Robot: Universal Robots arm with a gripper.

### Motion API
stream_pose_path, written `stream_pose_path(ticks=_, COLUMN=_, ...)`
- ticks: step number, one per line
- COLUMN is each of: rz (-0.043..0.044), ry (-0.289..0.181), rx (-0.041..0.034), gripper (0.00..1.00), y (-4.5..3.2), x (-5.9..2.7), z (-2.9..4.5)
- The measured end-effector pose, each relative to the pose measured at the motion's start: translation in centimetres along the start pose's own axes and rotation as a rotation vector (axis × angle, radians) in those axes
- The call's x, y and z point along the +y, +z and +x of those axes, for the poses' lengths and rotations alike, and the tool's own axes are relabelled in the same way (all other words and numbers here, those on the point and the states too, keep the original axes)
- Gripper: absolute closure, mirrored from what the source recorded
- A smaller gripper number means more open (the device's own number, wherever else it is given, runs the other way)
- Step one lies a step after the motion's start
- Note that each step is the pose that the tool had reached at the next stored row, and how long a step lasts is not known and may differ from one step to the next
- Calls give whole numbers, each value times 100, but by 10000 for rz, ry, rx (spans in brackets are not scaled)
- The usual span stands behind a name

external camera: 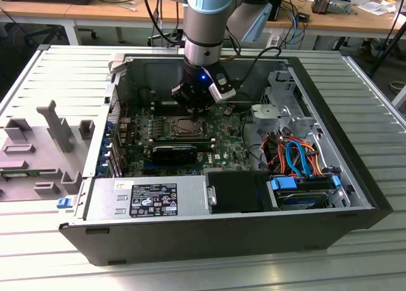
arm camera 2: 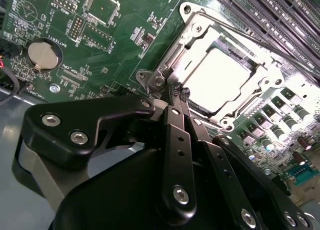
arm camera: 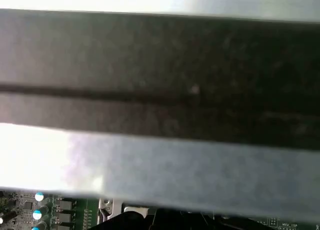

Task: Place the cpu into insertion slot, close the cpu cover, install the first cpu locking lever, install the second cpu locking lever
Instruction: 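Install the first cpu locking lever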

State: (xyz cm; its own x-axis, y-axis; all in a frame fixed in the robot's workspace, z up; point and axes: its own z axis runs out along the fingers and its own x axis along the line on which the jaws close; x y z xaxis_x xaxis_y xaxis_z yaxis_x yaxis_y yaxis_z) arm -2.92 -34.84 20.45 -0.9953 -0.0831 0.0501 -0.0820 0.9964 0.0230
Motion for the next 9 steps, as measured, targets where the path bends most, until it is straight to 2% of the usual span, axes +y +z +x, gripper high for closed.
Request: stream_pose_path(ticks=9, rz=33, ry=-2, rx=-1, gripper=89, y=7, x=-3, z=-47)
